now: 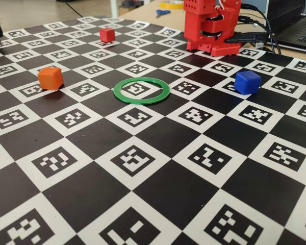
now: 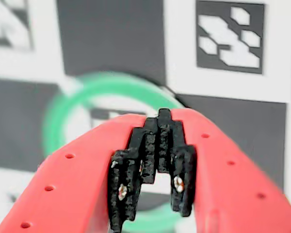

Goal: Grab the red cube then put it in the green circle then put the blue cube on top and finally the orange cube on top

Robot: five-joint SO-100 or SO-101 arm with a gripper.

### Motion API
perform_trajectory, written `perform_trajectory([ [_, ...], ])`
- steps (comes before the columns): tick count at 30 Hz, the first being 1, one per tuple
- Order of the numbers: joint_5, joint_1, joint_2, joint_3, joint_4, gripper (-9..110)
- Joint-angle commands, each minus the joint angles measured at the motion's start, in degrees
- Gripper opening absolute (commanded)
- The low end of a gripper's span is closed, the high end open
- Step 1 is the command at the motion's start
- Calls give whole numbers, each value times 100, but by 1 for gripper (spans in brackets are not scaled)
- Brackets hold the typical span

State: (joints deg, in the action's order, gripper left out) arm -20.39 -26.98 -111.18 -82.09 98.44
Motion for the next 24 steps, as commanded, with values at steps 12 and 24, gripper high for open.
perform_trajectory([
  [12, 3735, -1907, 1116, 1002, -229, 19],
  [24, 4966, -3076, 2180, 1459, -272, 28],
])
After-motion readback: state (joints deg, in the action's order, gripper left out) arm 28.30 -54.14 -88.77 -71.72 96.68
